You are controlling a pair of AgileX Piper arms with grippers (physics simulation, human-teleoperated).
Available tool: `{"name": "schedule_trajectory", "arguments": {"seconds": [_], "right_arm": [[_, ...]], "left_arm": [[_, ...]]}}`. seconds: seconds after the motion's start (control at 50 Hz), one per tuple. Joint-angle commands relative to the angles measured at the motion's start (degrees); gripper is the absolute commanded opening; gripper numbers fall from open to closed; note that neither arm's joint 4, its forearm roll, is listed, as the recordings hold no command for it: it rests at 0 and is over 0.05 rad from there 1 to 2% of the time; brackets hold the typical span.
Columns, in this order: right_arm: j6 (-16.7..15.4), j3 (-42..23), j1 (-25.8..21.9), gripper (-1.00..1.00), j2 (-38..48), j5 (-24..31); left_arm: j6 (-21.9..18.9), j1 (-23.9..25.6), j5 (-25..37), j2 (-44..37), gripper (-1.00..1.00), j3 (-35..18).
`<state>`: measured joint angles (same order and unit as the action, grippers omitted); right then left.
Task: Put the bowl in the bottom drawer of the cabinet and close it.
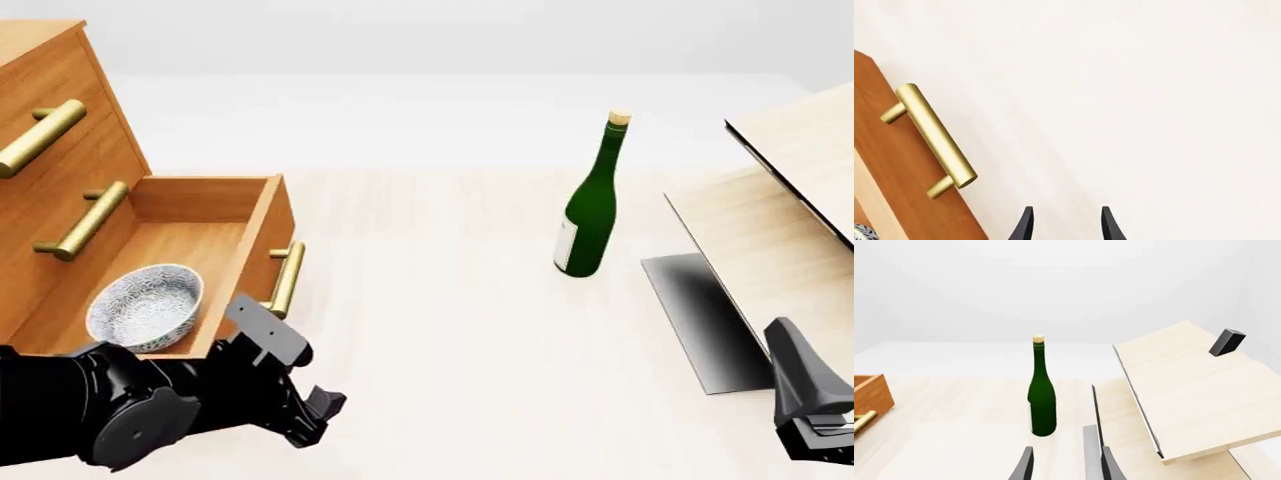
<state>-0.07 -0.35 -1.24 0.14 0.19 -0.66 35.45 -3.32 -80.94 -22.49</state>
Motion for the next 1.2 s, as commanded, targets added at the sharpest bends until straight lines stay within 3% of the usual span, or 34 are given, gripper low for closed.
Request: {"name": "schedule_trajectory", "arguments": {"seconds": [0.02,0.86,1.2], "right_arm": [[0.0,0.0,0.0,1.00,0.0,0.0],[0.0,0.0,0.0,1.00,0.0,0.0],[0.0,0.0,0.0,1.00,0.0,0.0]], "left_arm": [[0.4,-3.5,-1.6,-1.2,1.00,2.6],[-1.1,-15.2,2.3,7.7,1.00,6.0],[0.1,-18.9,1.6,6.7,1.00,5.5]]}}
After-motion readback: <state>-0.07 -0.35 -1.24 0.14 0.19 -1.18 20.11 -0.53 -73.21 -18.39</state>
